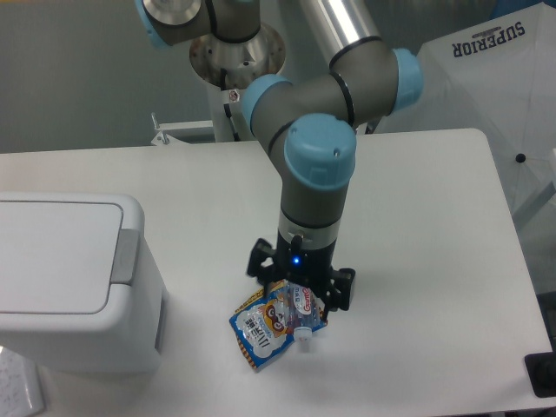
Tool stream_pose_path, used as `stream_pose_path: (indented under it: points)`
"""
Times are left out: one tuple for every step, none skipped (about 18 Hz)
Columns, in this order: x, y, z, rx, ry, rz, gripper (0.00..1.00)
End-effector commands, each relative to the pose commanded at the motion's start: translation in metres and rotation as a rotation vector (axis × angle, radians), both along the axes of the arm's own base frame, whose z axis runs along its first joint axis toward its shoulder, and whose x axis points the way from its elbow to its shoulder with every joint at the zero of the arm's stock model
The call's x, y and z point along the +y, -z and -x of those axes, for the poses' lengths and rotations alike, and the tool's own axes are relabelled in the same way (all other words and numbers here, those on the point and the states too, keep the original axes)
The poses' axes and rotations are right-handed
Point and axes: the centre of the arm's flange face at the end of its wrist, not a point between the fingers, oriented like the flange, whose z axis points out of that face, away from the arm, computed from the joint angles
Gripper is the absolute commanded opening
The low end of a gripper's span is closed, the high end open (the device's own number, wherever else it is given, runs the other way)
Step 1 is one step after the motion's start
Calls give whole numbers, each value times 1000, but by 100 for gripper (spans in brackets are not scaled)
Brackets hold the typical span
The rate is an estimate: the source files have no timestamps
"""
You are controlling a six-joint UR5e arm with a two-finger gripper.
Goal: Open the trash can
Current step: 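Move the open gripper from the bottle toward the trash can lid, then lower the gripper onto the lid edge of the white trash can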
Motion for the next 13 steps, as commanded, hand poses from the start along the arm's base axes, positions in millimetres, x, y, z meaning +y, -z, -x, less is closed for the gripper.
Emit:
stream_pose_path:
  points:
    - [0,-7,-6,-15,5,-19,100]
    - [-1,-17,-11,-21,10,-39,100]
    - [-1,-21,-12,-38,4,-56,100]
    - [0,-28,-16,-62,-10,-79,100]
    - [-3,-44,-25,-74,-27,-106,100]
    - [-5,-56,-38,-86,-33,-119,100]
    - [-4,-61,-50,-100,-28,-125,100]
    - [0,-63,-62,-119,-15,-126,100]
    - [3,-61,-71,-145,-13,-117,100]
    - [3,-65,-79,-157,-11,-113,100]
    - [4,-70,-89,-165,-8,-114,100]
    - [6,-71,-101,-180,-6,-117,100]
    - [6,-68,-108,-201,-11,-116,100]
